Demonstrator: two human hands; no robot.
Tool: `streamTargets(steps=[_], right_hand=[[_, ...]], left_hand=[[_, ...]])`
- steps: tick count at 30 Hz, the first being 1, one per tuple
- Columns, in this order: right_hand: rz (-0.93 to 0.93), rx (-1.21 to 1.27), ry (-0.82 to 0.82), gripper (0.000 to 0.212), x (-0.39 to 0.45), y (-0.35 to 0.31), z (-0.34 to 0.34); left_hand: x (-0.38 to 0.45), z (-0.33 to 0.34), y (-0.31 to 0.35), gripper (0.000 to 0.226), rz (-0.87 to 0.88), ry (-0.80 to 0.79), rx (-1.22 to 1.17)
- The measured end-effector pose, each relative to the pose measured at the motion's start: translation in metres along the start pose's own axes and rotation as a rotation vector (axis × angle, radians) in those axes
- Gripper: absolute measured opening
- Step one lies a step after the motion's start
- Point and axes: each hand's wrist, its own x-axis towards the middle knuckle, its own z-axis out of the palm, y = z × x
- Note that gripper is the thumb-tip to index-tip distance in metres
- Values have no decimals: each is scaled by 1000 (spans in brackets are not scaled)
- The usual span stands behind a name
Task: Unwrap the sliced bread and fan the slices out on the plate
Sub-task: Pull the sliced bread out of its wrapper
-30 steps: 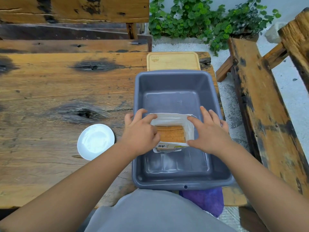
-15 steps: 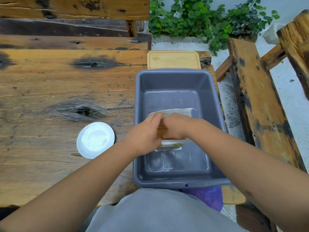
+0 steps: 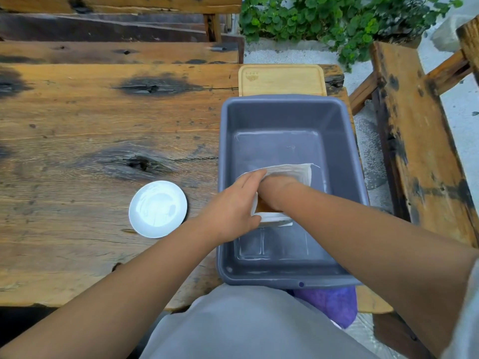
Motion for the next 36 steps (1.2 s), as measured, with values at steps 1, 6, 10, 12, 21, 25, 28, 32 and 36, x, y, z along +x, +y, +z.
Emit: streamTargets(steps=[1, 6, 10, 12, 21, 25, 28, 32, 36], right_hand=[[1, 12, 5, 35, 1, 0, -1], [70, 62, -71, 10, 12, 3, -2], [116, 137, -65, 15, 18, 8, 3], [101, 116, -46, 14, 17, 10, 5], [75, 95, -31, 20, 13, 12, 3], [65, 95, 28, 24, 12, 12, 5], [55, 111, 16, 25, 11, 13, 5], [22, 34, 22, 24, 9, 12, 6], [-13, -38, 2, 18, 8, 12, 7]], left_hand=[[0, -2, -1, 90, 15, -9, 10], [-7, -15, -8, 39, 169, -80, 335], [-6, -17, -10, 16, 207, -104, 443], [-5, -20, -11, 9, 246, -103, 433], [-10, -27, -15, 10, 301, -118, 373], [-12, -26, -15, 11, 300, -125, 359], [-12, -26, -14, 12, 291, -122, 347], [-13, -25, -15, 14, 290, -123, 345], [-12, -23, -15, 16, 286, -128, 353]])
